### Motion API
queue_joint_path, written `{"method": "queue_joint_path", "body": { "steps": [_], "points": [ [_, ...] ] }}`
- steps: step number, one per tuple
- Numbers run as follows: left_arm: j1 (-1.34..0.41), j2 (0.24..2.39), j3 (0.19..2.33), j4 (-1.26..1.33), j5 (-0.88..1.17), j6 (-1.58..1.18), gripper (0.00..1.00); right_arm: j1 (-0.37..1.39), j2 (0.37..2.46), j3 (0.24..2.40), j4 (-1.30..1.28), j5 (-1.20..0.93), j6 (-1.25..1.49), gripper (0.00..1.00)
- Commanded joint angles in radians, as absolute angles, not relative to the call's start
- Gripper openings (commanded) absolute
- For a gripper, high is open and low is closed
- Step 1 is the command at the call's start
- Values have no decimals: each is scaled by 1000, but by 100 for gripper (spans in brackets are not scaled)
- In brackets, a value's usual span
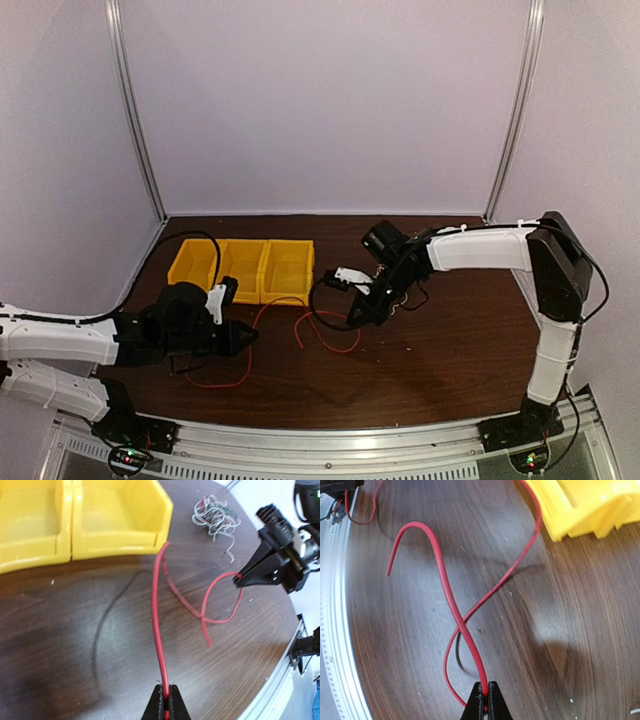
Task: Untangle the cables
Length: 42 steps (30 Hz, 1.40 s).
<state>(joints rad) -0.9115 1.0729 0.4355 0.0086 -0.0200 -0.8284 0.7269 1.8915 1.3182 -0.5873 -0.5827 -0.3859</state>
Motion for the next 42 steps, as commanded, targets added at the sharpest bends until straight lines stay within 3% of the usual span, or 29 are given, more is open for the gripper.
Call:
{"method": "queue_joint_path", "body": {
  "steps": [1,5,16,21,24,30,37,42],
  "points": [
    [-914,1135,416,417,-7,-830,0,761,1969,1440,-596,-779,-314,0],
    [-914,1224,389,682,56,-861,0,769,2029,1520,-591,-917,-242,0],
    [-945,1435,450,835,49,-910,3,809,2064,1578,-531,-1030,-129,0],
    [-944,1469,460,880,65,-909,11,814,2063,1579,-520,-1034,-114,0],
    [-945,1511,486,911,120,-912,22,817,2065,1577,-513,-1041,-115,0],
    [-944,1576,546,847,153,-940,25,822,2060,1574,-491,-1059,-103,0],
    [-932,1560,543,784,124,-987,24,822,2020,1535,-452,-1061,-101,0],
    [-922,1526,472,868,119,-1027,12,819,1990,1508,-425,-1044,-95,0]
  ]
}}
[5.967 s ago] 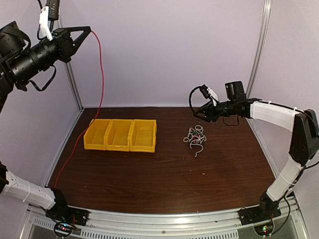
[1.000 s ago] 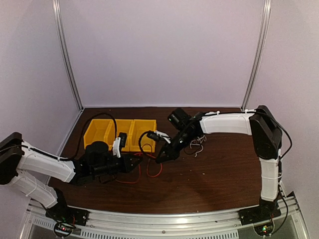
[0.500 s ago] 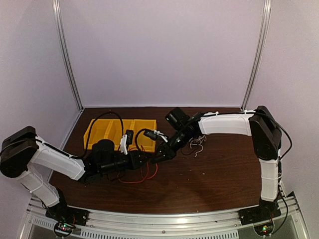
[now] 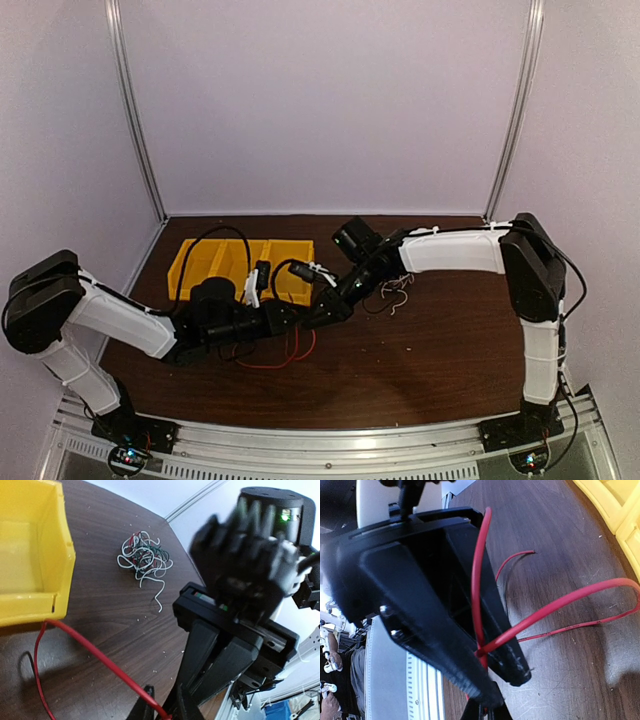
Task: Untangle the cables
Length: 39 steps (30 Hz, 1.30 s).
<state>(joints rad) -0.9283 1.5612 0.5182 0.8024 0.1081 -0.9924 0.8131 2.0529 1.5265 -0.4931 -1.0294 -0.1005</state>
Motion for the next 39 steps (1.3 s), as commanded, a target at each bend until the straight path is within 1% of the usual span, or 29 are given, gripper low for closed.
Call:
{"method": "queue_joint_path", "body": {
  "steps": [1,2,5,6,8,10,14,17,20,26,30,35,39],
  "points": [
    [-921,1519,462,885,117,-1023,5,817,1987,1503,-422,-1037,-95,0],
    [-921,1514,455,898,118,-1019,0,815,1985,1497,-418,-1032,-94,0],
    [-920,1501,453,898,116,-1007,0,808,1985,1491,-417,-1023,-98,1],
    [-920,1497,453,902,118,-997,0,808,1985,1491,-421,-1022,-104,4],
    [-915,1481,455,894,122,-978,0,809,1985,1502,-463,-1023,-139,18],
    [-892,1444,473,833,136,-950,0,798,1970,1513,-524,-1021,-194,29],
    [-821,1311,564,555,140,-818,0,707,1858,1458,-566,-1040,-260,45],
    [-753,1213,652,350,138,-725,0,602,1781,1400,-577,-1073,-283,49],
    [-678,1136,744,200,143,-632,0,496,1712,1320,-567,-1068,-300,49],
    [-544,1076,862,78,135,-473,0,353,1604,1196,-488,-1055,-303,50],
    [-437,1089,899,88,189,-407,0,305,1583,1148,-517,-1052,-356,50],
    [-262,1175,886,214,403,-389,0,273,1530,1059,-489,-1044,-380,50],
    [-179,1288,869,371,584,-452,0,264,1480,1006,-460,-1039,-369,50]
  ]
}}
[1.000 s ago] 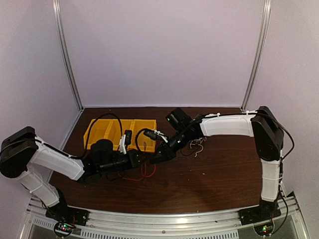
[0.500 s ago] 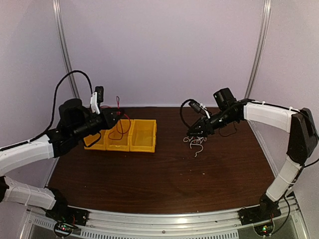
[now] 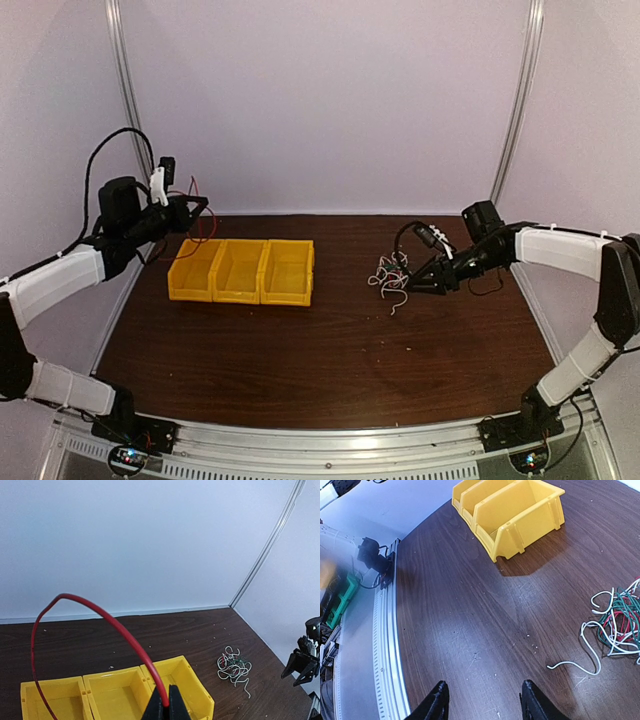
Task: Untangle the cables
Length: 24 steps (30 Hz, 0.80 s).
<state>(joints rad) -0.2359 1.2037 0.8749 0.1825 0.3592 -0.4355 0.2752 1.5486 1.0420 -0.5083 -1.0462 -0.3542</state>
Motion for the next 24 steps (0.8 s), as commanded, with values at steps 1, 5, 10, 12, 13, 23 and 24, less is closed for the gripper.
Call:
{"method": "queue_joint_path", "body": {
  "steps": [1,5,10,12,13,23,24],
  "points": [
    [-171,1336,878,403,620,-471,0,264,1464,994,-443,-1035,-360,50],
    [-169,1440,907,511,717,-542,0,262,1432,961,-402,-1014,-344,50],
    [-165,1510,906,560,742,-549,0,261,1438,948,-391,-1006,-348,50],
    [-150,1523,888,558,727,-555,0,261,1442,947,-390,-1007,-349,50],
    [-133,1523,870,567,716,-566,0,261,1443,947,-390,-1008,-349,50],
    [-26,1476,796,338,643,-431,0,259,1445,926,-383,-1017,-362,50],
    [-26,1476,800,312,625,-408,0,259,1445,926,-382,-1020,-365,49]
  ]
}}
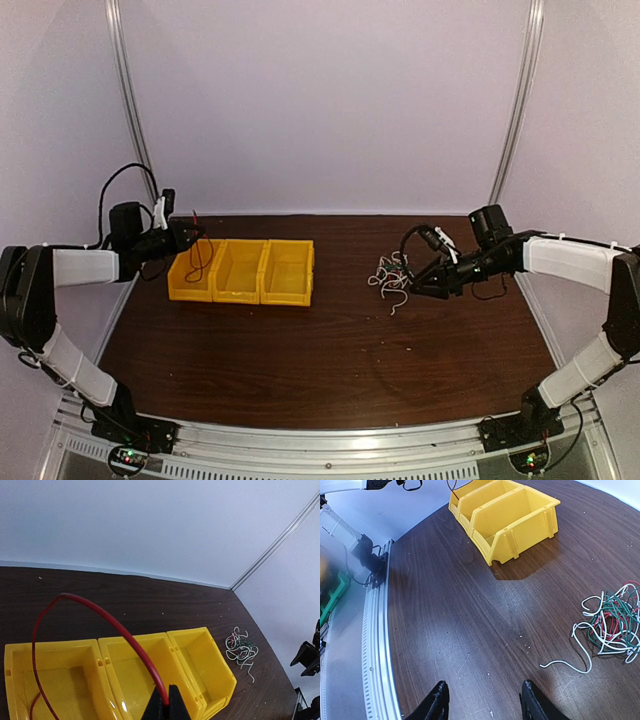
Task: Untangle the cables
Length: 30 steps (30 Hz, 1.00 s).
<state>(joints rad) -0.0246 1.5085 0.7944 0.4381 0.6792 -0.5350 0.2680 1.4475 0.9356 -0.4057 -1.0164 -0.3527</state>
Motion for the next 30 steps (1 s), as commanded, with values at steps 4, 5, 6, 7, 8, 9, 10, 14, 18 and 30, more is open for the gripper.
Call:
{"method": "queue_joint_path", "body": {
  "steps": [4,5,6,7,8,9,10,14,18,30],
  "points": [
    [-26,1490,843,203,537,-340,0,258,1446,922,-376,-1025,-370,49],
    [-26,1494,866,164,510,-315,0,259,1445,922,-380,-1026,-372,49],
    [-26,1494,876,135,477,-298,0,258,1444,921,-382,-1027,-375,49],
    [-26,1495,882,109,443,-283,0,259,1441,918,-383,-1029,-377,50],
    [-26,1498,890,84,412,-266,0,259,1438,916,-383,-1029,-381,50],
    [-26,1504,897,60,385,-251,0,258,1437,913,-383,-1027,-383,49],
    [-26,1510,903,40,364,-240,0,258,1434,911,-382,-1027,-385,49],
    [-28,1546,910,34,344,-247,0,258,1437,914,-382,-1032,-387,49],
    [-31,1592,922,39,322,-242,0,258,1438,911,-385,-1035,-392,49],
    [-100,1687,944,52,341,-266,0,258,1436,911,-385,-1031,-394,49]
  ]
}}
